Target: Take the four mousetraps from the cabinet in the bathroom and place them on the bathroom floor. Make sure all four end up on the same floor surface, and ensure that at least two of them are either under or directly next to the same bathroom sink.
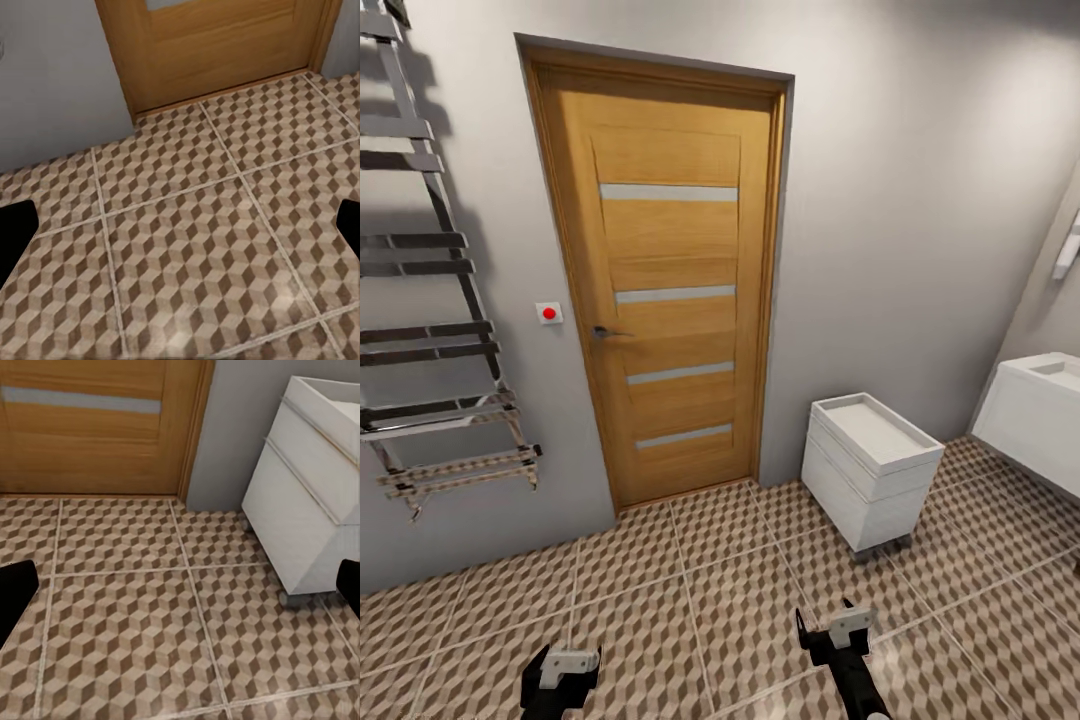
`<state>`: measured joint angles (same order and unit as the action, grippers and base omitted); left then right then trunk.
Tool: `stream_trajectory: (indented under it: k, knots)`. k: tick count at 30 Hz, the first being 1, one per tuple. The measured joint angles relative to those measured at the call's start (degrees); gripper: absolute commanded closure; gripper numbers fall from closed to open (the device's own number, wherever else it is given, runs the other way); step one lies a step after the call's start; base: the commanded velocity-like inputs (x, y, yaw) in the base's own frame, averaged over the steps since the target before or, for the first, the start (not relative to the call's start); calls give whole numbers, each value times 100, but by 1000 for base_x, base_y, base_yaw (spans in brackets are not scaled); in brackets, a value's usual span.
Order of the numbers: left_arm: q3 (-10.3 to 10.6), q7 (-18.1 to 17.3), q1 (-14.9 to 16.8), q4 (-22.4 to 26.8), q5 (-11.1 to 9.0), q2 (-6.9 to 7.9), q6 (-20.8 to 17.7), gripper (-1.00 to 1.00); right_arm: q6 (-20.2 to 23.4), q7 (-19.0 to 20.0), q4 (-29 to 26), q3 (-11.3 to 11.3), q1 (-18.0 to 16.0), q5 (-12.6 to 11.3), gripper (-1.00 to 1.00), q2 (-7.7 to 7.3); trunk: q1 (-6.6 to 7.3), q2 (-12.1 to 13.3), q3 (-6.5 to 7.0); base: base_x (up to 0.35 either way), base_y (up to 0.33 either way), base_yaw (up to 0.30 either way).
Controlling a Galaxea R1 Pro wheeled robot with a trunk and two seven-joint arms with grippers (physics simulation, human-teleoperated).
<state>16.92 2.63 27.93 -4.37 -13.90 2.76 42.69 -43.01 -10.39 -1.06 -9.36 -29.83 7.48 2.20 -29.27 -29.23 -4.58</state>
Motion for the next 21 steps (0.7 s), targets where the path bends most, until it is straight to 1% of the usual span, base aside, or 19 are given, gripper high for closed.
stream_trajectory:
  k: [21]
  knots:
    - [0,0,0,1,1,0,0,-100,0,0,-3,1,0,0,-100,0,0,0,0,0,0,284]
